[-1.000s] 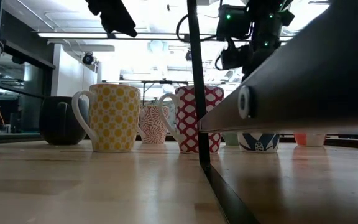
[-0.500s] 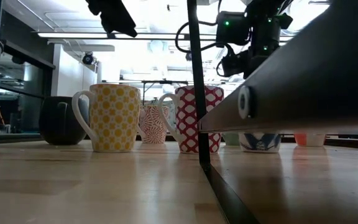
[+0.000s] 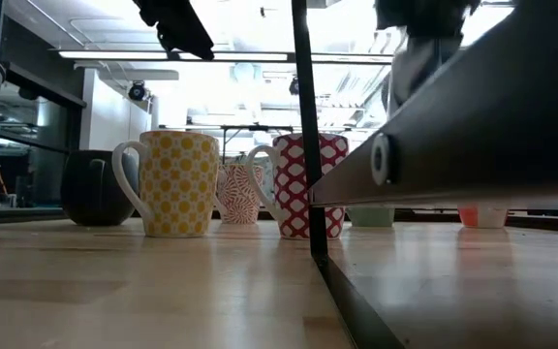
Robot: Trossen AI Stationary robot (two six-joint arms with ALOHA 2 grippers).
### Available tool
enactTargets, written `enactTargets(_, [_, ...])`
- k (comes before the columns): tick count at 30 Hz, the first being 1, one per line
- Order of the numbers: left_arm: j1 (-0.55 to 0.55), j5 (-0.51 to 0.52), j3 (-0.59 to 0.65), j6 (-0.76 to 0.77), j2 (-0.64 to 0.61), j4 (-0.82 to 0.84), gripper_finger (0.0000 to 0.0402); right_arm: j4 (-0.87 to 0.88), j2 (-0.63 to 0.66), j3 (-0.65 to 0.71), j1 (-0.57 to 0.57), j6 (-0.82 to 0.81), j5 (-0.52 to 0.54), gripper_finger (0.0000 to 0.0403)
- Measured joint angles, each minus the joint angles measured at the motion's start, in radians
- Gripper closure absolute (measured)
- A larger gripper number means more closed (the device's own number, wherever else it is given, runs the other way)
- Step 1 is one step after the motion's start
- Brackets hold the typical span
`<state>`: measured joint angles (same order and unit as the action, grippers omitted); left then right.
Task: Place coffee mugs
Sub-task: Put the blue patterned mug on the shelf
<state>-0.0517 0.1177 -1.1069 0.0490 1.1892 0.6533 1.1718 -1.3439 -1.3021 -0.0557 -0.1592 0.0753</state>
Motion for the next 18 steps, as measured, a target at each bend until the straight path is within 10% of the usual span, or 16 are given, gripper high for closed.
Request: enactTargets(18, [0.0, 0.007, 0.0, 0.0, 0.0, -0.006, 0.025, 0.296, 0.238, 0.07, 0.551, -0.672, 0.04, 0.0402])
